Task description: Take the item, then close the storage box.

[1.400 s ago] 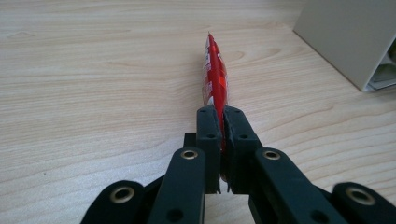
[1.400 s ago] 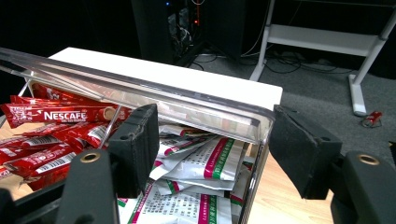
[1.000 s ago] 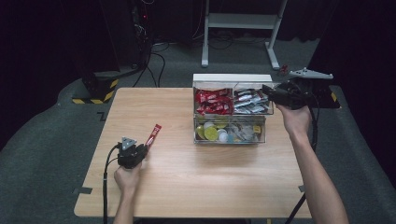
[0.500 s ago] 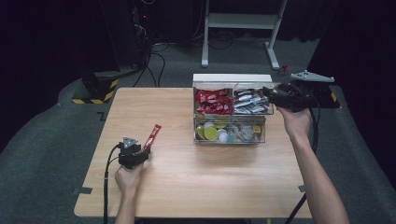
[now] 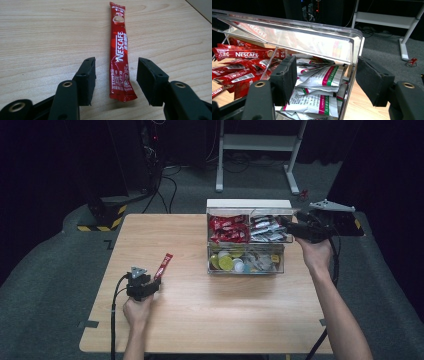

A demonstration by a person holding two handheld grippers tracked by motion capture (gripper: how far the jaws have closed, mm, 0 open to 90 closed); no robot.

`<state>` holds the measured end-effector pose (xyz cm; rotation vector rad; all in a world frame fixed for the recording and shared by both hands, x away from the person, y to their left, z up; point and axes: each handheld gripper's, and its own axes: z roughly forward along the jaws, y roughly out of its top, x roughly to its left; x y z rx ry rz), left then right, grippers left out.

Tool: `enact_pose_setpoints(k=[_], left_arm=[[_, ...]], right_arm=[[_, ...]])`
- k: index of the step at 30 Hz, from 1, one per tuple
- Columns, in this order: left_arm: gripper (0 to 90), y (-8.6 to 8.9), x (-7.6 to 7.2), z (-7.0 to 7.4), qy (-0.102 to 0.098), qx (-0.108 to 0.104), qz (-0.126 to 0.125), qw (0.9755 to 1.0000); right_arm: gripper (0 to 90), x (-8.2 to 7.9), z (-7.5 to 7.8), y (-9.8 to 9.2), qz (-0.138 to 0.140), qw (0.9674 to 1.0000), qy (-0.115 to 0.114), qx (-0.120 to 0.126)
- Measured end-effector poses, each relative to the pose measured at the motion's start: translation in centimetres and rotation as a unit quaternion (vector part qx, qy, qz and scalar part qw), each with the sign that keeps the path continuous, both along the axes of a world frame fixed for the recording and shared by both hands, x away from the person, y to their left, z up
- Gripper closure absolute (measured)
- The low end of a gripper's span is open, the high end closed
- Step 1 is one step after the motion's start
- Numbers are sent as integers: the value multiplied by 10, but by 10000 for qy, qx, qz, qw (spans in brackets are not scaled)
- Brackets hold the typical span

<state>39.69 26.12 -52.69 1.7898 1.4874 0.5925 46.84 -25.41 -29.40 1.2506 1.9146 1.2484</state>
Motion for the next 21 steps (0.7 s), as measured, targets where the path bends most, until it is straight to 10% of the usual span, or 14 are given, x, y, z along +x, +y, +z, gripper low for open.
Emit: enact_pose_setpoints(k=[21], left_arm=[[517, 1, 0, 0, 1, -48, -53, 10000]], right_arm=[[353, -6, -3, 1, 44, 9999, -107, -1]])
